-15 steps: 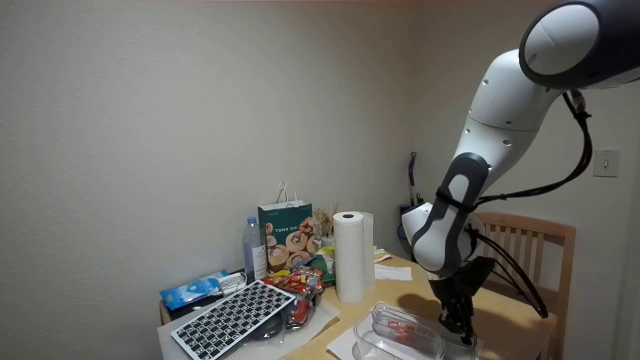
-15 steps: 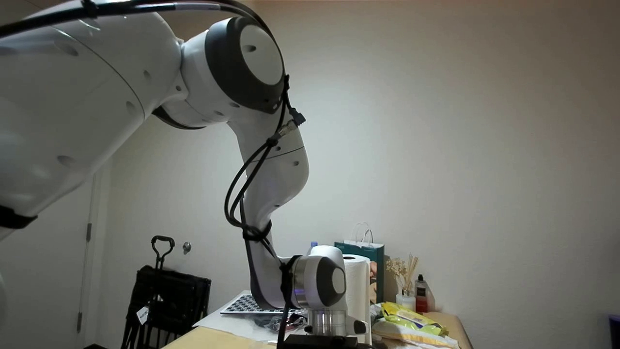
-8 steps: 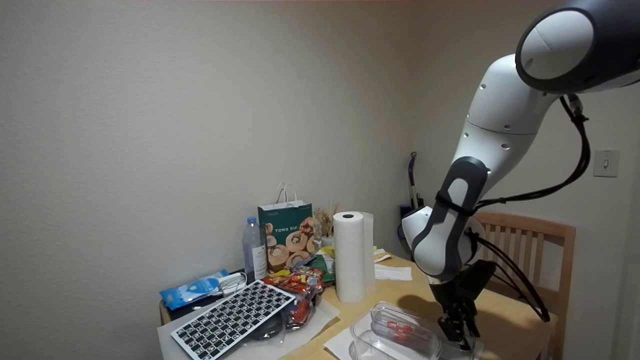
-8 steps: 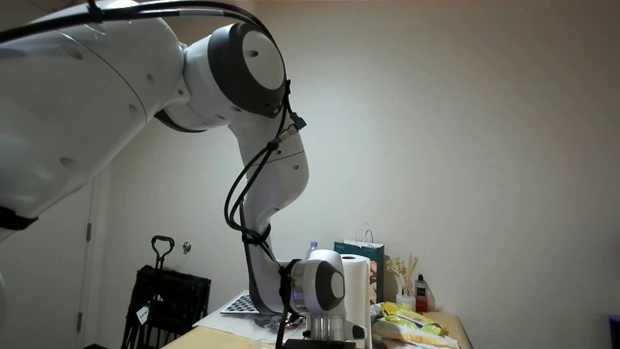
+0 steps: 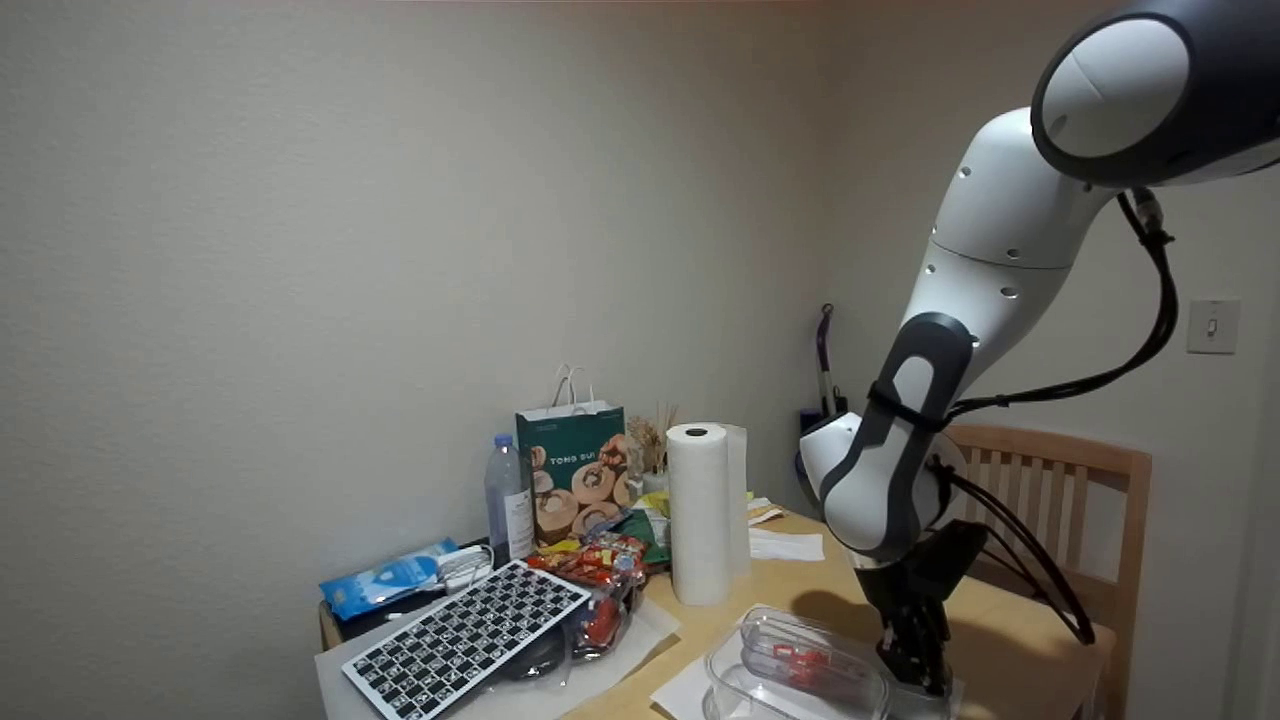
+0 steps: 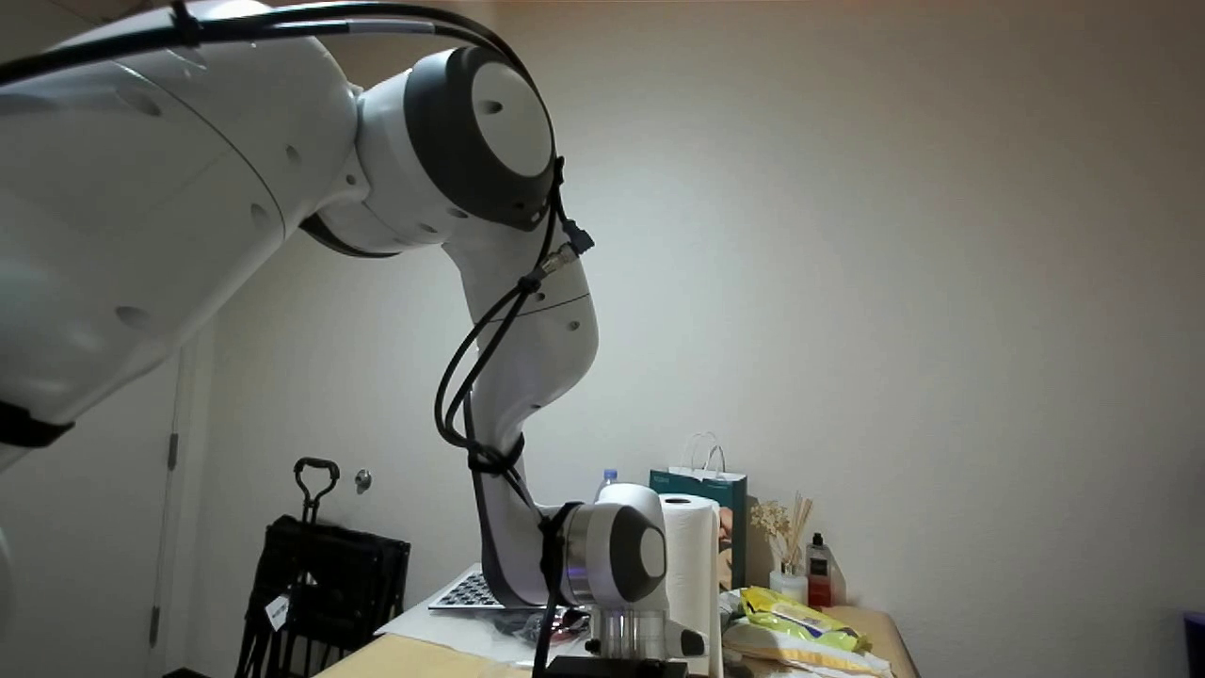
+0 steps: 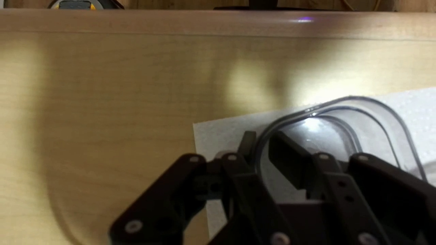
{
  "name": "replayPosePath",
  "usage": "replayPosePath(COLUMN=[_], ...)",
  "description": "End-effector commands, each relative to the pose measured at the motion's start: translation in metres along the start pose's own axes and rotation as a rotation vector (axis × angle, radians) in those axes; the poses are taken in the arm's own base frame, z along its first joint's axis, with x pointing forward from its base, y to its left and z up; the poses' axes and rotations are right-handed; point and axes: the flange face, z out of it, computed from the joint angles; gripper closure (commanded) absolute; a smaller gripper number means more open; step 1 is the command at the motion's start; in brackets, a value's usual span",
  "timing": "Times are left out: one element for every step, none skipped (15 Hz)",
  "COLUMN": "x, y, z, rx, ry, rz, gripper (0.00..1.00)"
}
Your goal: Pick up the bowl and pour it's contents in the bowl
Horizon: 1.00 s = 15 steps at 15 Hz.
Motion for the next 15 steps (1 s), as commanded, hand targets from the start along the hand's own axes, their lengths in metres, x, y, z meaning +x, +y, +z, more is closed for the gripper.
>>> replayPosePath(x=[-0.001,-0.001,-0.002,-0.003,-0.004,-0.004,-0.004,-0.004,-0.004,-0.004,-0.005,-0.007,-0.011,-0.018,-0.025], y=[0.004,0.006,0.009,0.011,0.015,0.018,0.020,0.023,0.026,0.028,0.030,0.030,0.031,0.031,0.031], z=[-0.004,-0.012,-0.023,-0.032,-0.045,-0.058,-0.070,-0.083,-0.095,-0.105,-0.115,-0.124,-0.133,-0.144,-0.154], rx=[-0.020,-0.035,-0.045,-0.049,-0.055,-0.057,-0.063,-0.069,-0.073,-0.077,-0.079,-0.087,-0.094,-0.129,-0.185], ry=[-0.016,-0.013,-0.006,-0.002,0.012,0.030,0.053,0.078,0.098,0.114,0.125,0.132,0.134,0.133,0.134], rz=[0.012,0.019,0.028,0.037,0.049,0.055,0.066,0.081,0.093,0.106,0.117,0.126,0.124,0.119,0.119], gripper=[0.97,0.97,0.97,0.96,0.97,0.99,0.97,0.98,0.97,0.97,0.97,0.97,0.97,0.97,0.97])
